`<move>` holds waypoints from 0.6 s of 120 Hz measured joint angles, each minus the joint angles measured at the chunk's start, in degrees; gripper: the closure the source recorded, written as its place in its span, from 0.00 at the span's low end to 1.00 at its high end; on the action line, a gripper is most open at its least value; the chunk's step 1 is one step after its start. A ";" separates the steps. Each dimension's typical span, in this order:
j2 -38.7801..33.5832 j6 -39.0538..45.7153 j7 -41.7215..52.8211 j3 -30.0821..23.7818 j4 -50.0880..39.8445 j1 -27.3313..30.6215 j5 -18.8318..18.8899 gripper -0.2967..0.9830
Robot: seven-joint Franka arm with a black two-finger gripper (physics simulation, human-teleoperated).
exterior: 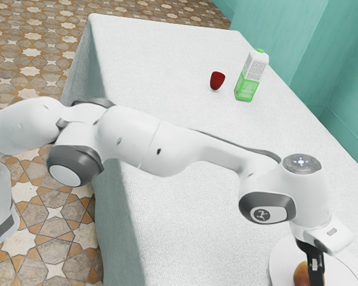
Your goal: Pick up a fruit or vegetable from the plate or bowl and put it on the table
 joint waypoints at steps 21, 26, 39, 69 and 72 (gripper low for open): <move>0.37 -0.75 -0.15 0.25 -0.16 0.39 -0.08 0.25; 0.38 -1.99 -0.17 0.59 -0.10 0.45 -0.02 0.25; 0.42 -4.36 -0.23 0.99 0.02 0.53 0.10 0.25; 1.23 -4.88 -0.32 1.32 0.90 0.64 0.24 0.25; 1.37 -4.74 -0.33 1.28 0.93 0.69 0.24 0.25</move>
